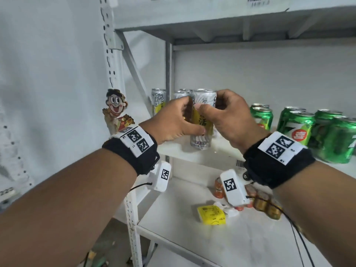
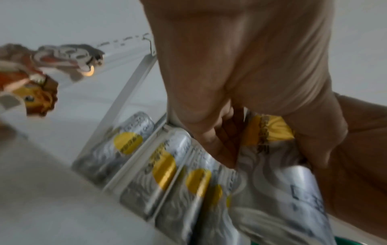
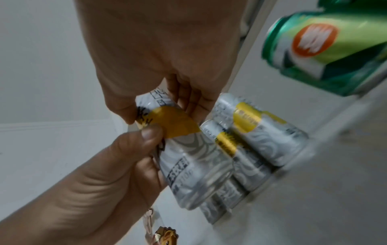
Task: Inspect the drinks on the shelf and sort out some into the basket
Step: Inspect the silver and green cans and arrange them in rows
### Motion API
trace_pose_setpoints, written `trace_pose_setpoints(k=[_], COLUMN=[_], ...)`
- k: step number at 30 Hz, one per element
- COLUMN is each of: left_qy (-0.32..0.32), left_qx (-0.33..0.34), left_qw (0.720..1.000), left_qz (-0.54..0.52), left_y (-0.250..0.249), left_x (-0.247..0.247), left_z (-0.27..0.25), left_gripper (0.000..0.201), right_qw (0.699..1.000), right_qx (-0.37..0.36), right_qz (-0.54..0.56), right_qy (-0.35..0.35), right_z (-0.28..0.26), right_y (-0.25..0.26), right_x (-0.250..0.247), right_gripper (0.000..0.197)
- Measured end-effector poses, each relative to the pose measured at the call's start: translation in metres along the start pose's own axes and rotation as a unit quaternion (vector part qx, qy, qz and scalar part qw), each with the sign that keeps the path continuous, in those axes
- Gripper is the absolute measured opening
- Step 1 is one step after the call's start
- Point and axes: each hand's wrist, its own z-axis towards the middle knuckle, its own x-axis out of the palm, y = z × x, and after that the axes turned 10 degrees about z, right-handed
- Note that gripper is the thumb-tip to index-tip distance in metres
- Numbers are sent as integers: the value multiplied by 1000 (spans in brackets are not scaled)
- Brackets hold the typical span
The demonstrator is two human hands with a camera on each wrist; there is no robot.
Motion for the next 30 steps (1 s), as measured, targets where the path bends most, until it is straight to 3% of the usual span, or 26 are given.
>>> trace_pose_setpoints(k=[5, 10, 13, 18, 21, 26, 30], left_qy=[-48, -47, -53, -52, -38, -21, 6], left_qx=[10, -53, -82, -90, -101, -119, -116], left_qw=[998, 982, 969, 964, 963, 960, 946], left_qz=[40, 172, 227, 246, 245, 251, 304], left_y=[3, 26, 40, 54, 60, 71, 72], left_x=[-64, -121, -136, -144, -148, -152, -159], left_z=[1, 14, 26, 50, 62, 72, 78], left_gripper=[73, 67, 66, 49, 40, 31, 34], right_qw=[997, 978, 940, 844, 820, 807, 807], right_qx=[-2, -60, -103, -97, -60, -3, 4], right_qz=[-47, -184, -306, -484, -517, -521, -512], right_qy=[60, 79, 110, 212, 237, 279, 294], right_z=[27, 74, 106, 148, 160, 172, 179], right_y=[16, 26, 30, 19, 8, -7, -14], right_x=[50, 87, 101, 128, 139, 146, 148], right_gripper=[35, 14, 18, 32, 41, 59, 50])
